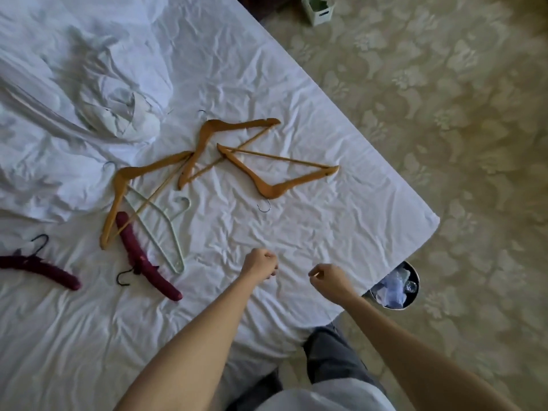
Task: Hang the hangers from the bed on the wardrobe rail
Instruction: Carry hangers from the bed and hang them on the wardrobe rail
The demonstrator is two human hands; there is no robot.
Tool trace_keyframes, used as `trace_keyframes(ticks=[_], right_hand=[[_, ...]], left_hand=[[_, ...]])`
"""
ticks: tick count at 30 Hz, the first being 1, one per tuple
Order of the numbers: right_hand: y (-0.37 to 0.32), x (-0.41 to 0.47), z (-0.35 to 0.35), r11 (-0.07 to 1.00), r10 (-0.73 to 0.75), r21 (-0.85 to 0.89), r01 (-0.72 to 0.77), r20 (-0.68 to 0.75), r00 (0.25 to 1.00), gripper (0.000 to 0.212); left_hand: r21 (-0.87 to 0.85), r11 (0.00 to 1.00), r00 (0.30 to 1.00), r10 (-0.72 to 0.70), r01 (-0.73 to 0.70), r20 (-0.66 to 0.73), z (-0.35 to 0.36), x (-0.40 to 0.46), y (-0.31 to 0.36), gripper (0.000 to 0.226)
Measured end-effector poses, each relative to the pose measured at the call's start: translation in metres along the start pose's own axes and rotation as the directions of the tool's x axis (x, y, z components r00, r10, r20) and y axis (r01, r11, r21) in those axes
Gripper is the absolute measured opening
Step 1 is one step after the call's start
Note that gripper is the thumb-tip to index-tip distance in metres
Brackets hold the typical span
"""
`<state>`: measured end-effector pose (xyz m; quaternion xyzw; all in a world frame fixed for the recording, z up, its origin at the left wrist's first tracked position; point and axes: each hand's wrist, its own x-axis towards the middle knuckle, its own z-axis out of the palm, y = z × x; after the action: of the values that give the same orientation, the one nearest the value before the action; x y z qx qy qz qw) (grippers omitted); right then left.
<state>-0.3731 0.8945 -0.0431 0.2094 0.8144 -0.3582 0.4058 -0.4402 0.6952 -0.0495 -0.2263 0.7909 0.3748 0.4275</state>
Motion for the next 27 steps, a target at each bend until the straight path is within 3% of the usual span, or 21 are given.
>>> trace_keyframes(ticks=[7, 10, 13, 17, 23, 27], right_hand=[[-0.084, 0.142, -0.05, 0.983, -0.106, -0.159, 0.093, -0.073, 0.992, 0.026], [-0.109, 0.193, -0.058, 0.958, -0.194, -0.241, 0.155, -0.149, 0.97, 0.033], [-0.128, 0.236, -0.057, 0.905, -0.327, -0.346, 0.247, -0.196, 0.925, 0.039], [-0.14, 0.279, -0.051, 0.797, -0.447, -0.51, 0.324, -0.137, 0.884, 0.053], [-0.135, 0.313, -0.042, 0.744, -0.48, -0.563, 0.361, -0.074, 0.874, 0.056], [-0.136, 0.321, -0.042, 0.751, -0.458, -0.539, 0.382, -0.007, 0.889, 0.054]], left_hand=[[-0.039, 0.999, 0.976, -0.039, 0.031, -0.212, -0.068, 0.123, 0.056, 0.016], [-0.04, 0.999, 0.95, -0.047, 0.036, -0.309, -0.097, 0.169, 0.089, 0.025], [-0.041, 0.999, 0.927, 0.004, -0.021, -0.376, -0.113, 0.217, 0.126, 0.03], [-0.083, 0.994, 0.908, 0.027, -0.068, -0.419, -0.127, 0.278, 0.18, 0.033], [-0.39, 0.92, 0.894, -0.152, -0.028, -0.422, -0.141, 0.367, 0.224, 0.044], [-0.646, 0.762, 0.882, -0.284, -0.031, -0.376, -0.148, 0.397, 0.239, 0.033]])
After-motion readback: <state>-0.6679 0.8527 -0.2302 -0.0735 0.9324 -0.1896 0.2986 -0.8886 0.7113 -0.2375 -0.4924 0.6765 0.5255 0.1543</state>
